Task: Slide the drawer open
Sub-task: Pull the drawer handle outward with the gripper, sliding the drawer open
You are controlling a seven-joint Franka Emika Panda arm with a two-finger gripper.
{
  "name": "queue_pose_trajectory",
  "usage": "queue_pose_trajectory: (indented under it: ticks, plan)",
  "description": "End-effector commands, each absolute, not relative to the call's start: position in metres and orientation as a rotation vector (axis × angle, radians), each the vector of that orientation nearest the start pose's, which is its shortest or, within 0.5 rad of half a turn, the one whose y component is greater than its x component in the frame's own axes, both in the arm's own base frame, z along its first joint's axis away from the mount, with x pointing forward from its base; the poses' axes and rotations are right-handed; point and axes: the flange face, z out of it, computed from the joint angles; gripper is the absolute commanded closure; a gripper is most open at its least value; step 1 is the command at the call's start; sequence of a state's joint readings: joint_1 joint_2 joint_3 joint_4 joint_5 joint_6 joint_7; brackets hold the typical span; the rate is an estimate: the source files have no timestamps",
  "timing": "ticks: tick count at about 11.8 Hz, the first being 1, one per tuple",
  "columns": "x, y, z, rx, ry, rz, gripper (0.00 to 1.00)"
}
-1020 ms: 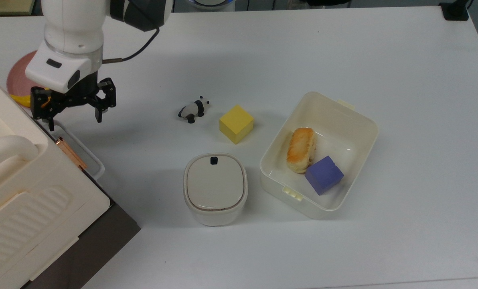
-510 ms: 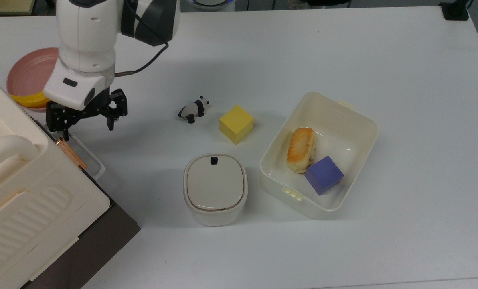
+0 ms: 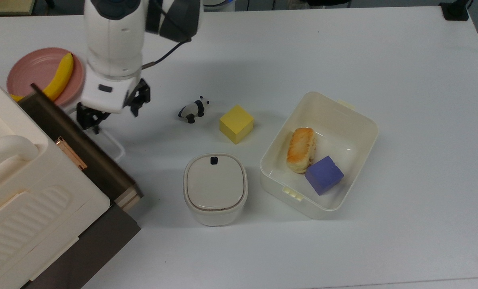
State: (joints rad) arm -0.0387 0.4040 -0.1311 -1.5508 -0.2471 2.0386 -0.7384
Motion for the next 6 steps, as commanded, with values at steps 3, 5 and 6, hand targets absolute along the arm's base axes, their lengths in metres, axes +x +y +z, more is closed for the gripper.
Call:
queue_pose_trajectory:
  ticks: [3, 5, 6]
  plan:
    - [0.638, -0.058, 0.454, -3.049, -1.244, 0.265, 0.02]
    - [0.633, -0.046, 0.460, -3.024, -1.259, 0.287, 0.02]
    - [0.632, -0.041, 0.462, -3.019, -1.263, 0.291, 0.02]
